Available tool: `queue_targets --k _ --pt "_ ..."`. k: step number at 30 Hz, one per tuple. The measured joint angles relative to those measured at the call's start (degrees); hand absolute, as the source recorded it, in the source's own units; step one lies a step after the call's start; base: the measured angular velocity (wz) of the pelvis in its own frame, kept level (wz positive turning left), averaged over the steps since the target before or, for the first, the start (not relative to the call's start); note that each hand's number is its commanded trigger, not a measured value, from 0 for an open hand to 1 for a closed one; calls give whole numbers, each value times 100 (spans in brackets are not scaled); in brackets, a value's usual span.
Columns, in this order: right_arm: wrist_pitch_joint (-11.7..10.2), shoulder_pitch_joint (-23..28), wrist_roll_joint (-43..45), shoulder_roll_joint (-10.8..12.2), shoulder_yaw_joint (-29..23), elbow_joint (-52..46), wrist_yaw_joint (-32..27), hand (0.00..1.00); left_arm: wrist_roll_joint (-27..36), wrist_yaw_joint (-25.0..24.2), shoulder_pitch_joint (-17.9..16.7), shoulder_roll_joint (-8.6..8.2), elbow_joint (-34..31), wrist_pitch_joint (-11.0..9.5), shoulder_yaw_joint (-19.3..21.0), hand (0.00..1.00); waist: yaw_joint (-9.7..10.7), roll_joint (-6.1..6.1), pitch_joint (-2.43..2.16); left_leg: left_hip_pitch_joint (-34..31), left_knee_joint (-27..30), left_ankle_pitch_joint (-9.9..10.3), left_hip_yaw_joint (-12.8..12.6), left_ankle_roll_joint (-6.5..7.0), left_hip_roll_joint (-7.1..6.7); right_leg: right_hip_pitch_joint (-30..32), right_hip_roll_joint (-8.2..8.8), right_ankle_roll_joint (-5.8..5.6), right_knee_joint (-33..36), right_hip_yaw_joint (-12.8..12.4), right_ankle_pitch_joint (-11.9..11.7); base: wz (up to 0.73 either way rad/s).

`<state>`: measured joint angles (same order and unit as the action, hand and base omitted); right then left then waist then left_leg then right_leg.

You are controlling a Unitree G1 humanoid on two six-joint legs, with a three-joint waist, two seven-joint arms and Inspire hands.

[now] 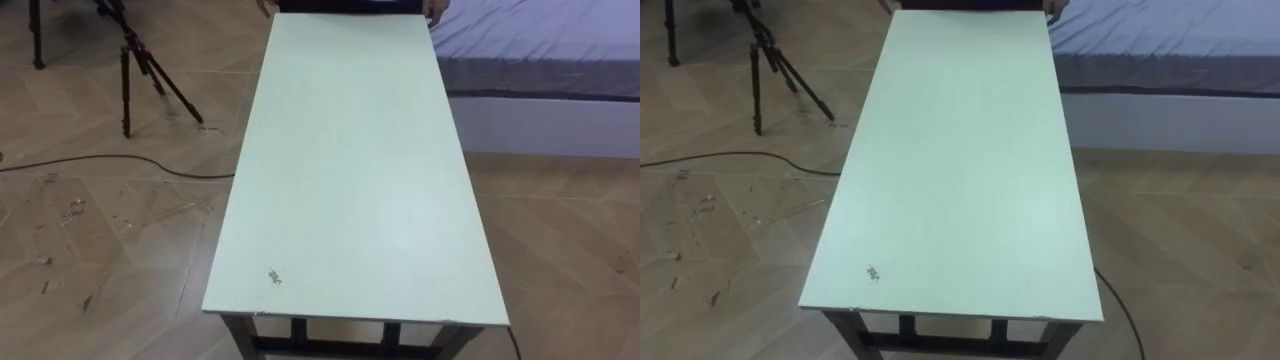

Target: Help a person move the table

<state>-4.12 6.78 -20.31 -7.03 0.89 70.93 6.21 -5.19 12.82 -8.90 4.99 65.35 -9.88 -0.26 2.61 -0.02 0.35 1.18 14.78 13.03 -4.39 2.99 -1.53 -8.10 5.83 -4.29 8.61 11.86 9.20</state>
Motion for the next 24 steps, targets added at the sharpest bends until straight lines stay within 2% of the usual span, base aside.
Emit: queue_targets --k 7,10,14,17,19,21,22,24 --pt "7 -3 -4 1 -1 15 35 0 20 -7 -6 2 -3 2 11 0 6 34 -12 -1 -3 0 -10 0 0 -1 3 0 1 10 0 1" --pt "94 5 -269 16 -2 50 87 0 367 -162 4 14 37 46 4 0 17 53 -16 44 -2 0 18 1 -1 -73 7 0 3 82 0 8" --pt "238 0 -386 10 -60 65 296 0 1260 -587 27 42 163 246 14 0 21 38 -19 47 1 3 44 4 -4 -89 11 0 3 127 0 3" --pt "350 2 -450 -32 -145 64 551 0 2082 -1133 9 47 261 423 92 0 9 -6 -6 17 32 8 45 6 -1 -77 10 0 2 133 0 0" --pt "455 -3 -504 -73 -231 63 730 0 2433 -1476 9 48 262 535 123 0 10 -23 -18 -61 99 30 70 11 -1 -44 12 0 6 179 0 5" --pt "547 -27 -579 -123 -223 38 908 0 2876 -1810 -15 58 247 613 80 0 11 -48 -22 -113 108 27 66 13 -1 12 19 0 19 248 0 0" --pt "604 -27 -691 -142 -221 12 1015 0 3241 -2011 -18 83 242 703 20 0 13 -94 -42 -126 114 26 70 12 0 21 17 0 18 258 0 3" --pt "690 -25 -820 -213 -215 -72 1138 0 3747 -2307 -12 128 196 811 -93 0 27 -98 -29 -167 163 27 93 11 1 24 15 0 17 273 0 5"
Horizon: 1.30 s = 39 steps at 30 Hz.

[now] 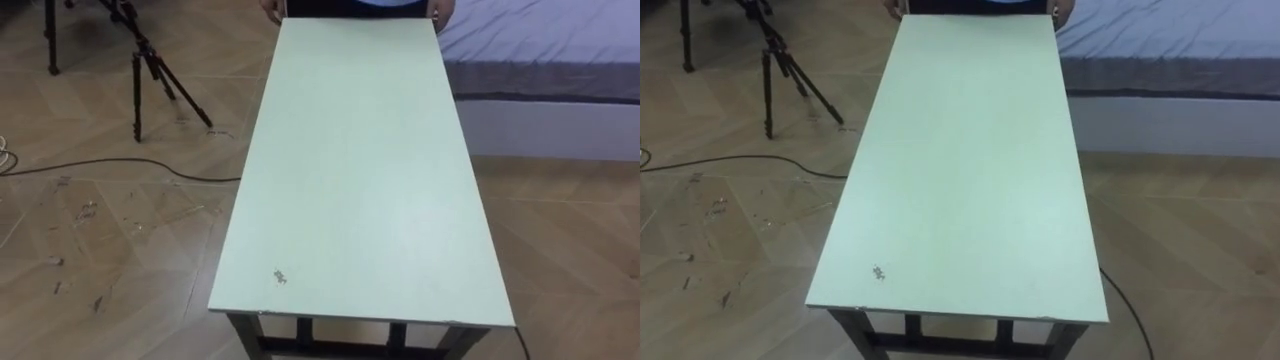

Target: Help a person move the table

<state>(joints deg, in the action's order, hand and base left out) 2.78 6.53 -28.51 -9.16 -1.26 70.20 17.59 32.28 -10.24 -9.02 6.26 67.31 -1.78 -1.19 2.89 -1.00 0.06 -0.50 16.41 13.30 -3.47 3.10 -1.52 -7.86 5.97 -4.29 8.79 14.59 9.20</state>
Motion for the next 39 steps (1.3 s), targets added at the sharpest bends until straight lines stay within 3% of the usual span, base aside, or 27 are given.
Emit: queue_targets --k 4,9,11,15,20,23,28,33,39 --pt "89 58 -164 -85 1 -475 318 0 761 -578 26 112 -157 103 -185 0 12 -51 26 -73 100 41 -64 4 37 32 -11 0 12 -7 0 0" --pt "148 222 -510 -67 111 -1097 479 0 1024 -862 -135 208 -759 216 -725 0 31 -95 17 -232 139 45 -68 11 50 246 -1 -6 153 -16 4 0" --pt "259 544 -723 -97 244 -1764 479 0 1399 -918 -383 351 -1258 335 -848 0 35 -84 12 -225 140 43 -103 8 76 273 -5 -18 215 -20 12 0" --pt "369 930 -1469 -122 571 -2710 510 0 2323 -935 -634 481 -1909 481 -1055 0 18 -62 25 -227 133 44 -117 9 70 286 -3 -18 212 -24 12 -2" --pt "504 1329 -2267 -194 1217 -4103 601 0 3639 -947 -949 626 -3537 608 -1856 0 37 -60 28 -315 175 44 -108 8 76 346 -4 -18 213 -26 12 2" --pt "614 1391 -2560 -199 1397 -4595 731 0 3923 -1033 -1146 649 -4137 778 -2077 0 120 -86 23 -400 213 44 -106 8 77 414 -7 -17 214 -33 12 0" --pt "599 1495 -3024 -189 1819 -5141 756 0 4264 -1075 -1243 675 -4945 829 -2448 0 177 -55 30 -400 216 44 -108 9 77 415 -8 -16 216 -28 11 0" --pt "603 1477 -3474 -252 1963 -5287 773 0 4433 -1086 -1159 780 -5061 832 -2615 0 191 -23 45 -406 221 46 -109 10 77 430 -8 -16 235 -23 11 0" --pt "586 1273 -3476 -373 2024 -5305 771 0 4457 -1068 -1007 782 -5070 790 -2645 0 174 34 23 -426 237 45 -131 12 85 489 -4 -16 308 -30 11 -1"
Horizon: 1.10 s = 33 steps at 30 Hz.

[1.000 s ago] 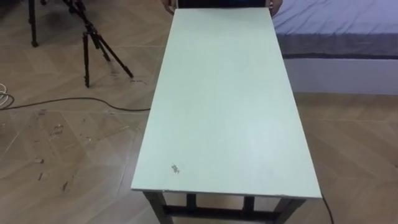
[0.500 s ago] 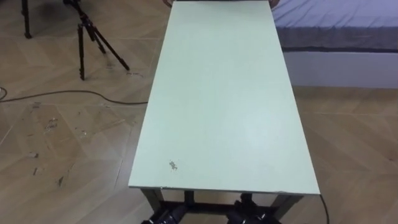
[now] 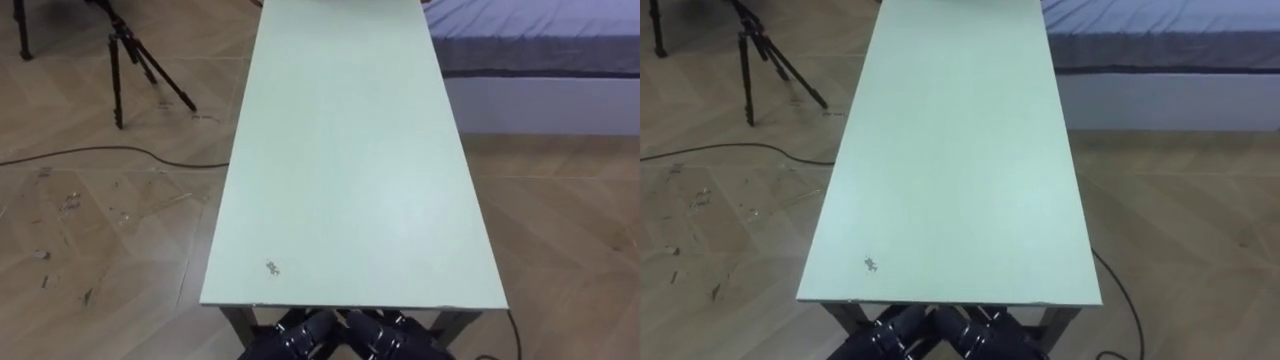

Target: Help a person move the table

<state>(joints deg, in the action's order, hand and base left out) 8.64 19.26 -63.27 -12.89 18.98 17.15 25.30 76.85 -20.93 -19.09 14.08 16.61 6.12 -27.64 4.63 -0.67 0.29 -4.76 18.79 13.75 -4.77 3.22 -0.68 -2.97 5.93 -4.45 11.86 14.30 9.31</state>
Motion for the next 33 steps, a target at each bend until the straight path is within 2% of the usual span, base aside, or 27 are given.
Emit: queue_targets --k 4,8,12,15,17,21,25,27,29,33 --pt "-110 -67 0 -17 -6 -2 -4 0 7 136 81 9 -149 -29 10 0 4 27 -2 -7 11 0 -1 0 -3 1 3 0 2 -2 0 0" --pt "-114 -153 -43 -33 -47 -8 -18 0 63 244 203 2 -153 -23 44 0 -7 0 3 -2 11 0 -5 1 -3 -4 2 0 1 -11 0 0" --pt "-106 -204 -198 -81 -29 -7 -24 0 226 407 345 23 -153 -16 59 0 -14 -48 43 0 8 -1 4 2 -4 -8 2 0 0 -16 0 0" --pt "-101 -211 -231 -105 -34 -6 -30 0 230 553 416 17 -152 -16 231 0 -19 -62 47 9 1 -1 4 1 -4 -19 -1 0 -8 -11 0 0" --pt "-30 -235 -644 -107 -37 -6 -124 0 288 707 453 25 -148 30 413 0 -37 -60 54 44 -11 -2 2 1 -5 -46 -1 0 -8 -8 0 0" --pt "21 -281 -793 -92 -64 -6 -298 0 470 900 511 10 -144 79 569 0 -61 -36 79 90 -7 -1 6 1 -7 -92 0 0 -7 -14 0 1" --pt "111 -410 -870 -90 -95 26 -476 0 481 1023 608 -31 -70 242 708 0 -88 -73 119 141 6 -2 -5 2 -5 -136 -1 1 -6 -53 -1 -4" --pt "148 -503 -886 -93 -140 41 -571 0 608 1151 761 -50 11 322 722 0 -106 -110 151 135 24 -4 -4 2 -5 -135 -1 9 -5 -61 -6 -2" --pt "158 -577 -897 -61 -229 43 -693 0 719 1322 1019 -137 189 388 743 0 -195 -156 181 108 67 -4 -4 3 -1 -123 -5 25 2 -70 -16 0" --pt "180 -702 -1156 34 -280 59 -1086 0 925 1577 1179 -242 284 402 831 0 -199 -157 181 101 90 -37 12 5 0 -123 -8 49 25 -61 -32 0"
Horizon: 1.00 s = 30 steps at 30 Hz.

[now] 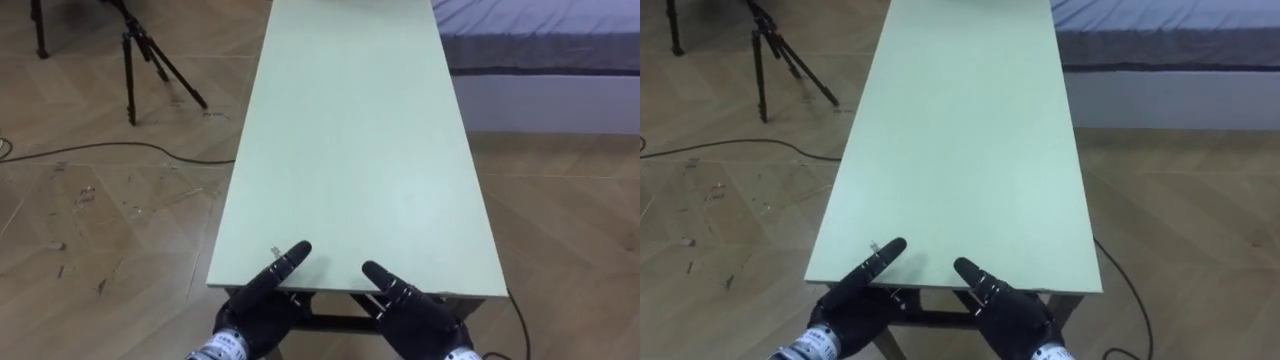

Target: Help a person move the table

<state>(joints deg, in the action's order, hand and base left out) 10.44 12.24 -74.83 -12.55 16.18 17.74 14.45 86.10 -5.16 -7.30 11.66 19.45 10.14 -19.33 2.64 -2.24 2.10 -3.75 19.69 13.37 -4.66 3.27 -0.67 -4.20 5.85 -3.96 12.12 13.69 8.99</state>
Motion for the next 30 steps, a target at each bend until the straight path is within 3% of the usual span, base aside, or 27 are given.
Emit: queue_targets --k 4,8,19,24,30 --pt "-1 -73 -414 83 -68 -3 -362 0 -1 344 113 -31 0 1 7 0 18 1 -1 0 2 -36 8 -1 1 20 4 9 52 5 -8 0" --pt "-41 -81 -548 181 -308 -14 -634 0 -2 509 120 -163 -21 3 126 0 18 -2 -6 -12 2 -60 6 -3 2 40 4 11 51 0 -9 0" --pt "-48 -80 -826 295 -408 -241 -1343 0 -6 890 120 -251 -138 49 254 0 24 10 -41 7 2 -123 0 8 1 2 3 18 -22 19 -8 1" --pt "-56 -78 -885 312 -409 -367 -1636 0 -5 1179 120 -285 -232 49 260 0 26 -26 -63 16 -3 -124 1 6 1 -10 0 19 -33 12 -10 0" --pt "-76 -39 -1046 377 -412 -496 -1877 0 -3 1496 119 -441 -263 48 425 0 25 -91 -78 44 -19 -125 -1 6 2 -36 0 19 -31 5 -9 0"
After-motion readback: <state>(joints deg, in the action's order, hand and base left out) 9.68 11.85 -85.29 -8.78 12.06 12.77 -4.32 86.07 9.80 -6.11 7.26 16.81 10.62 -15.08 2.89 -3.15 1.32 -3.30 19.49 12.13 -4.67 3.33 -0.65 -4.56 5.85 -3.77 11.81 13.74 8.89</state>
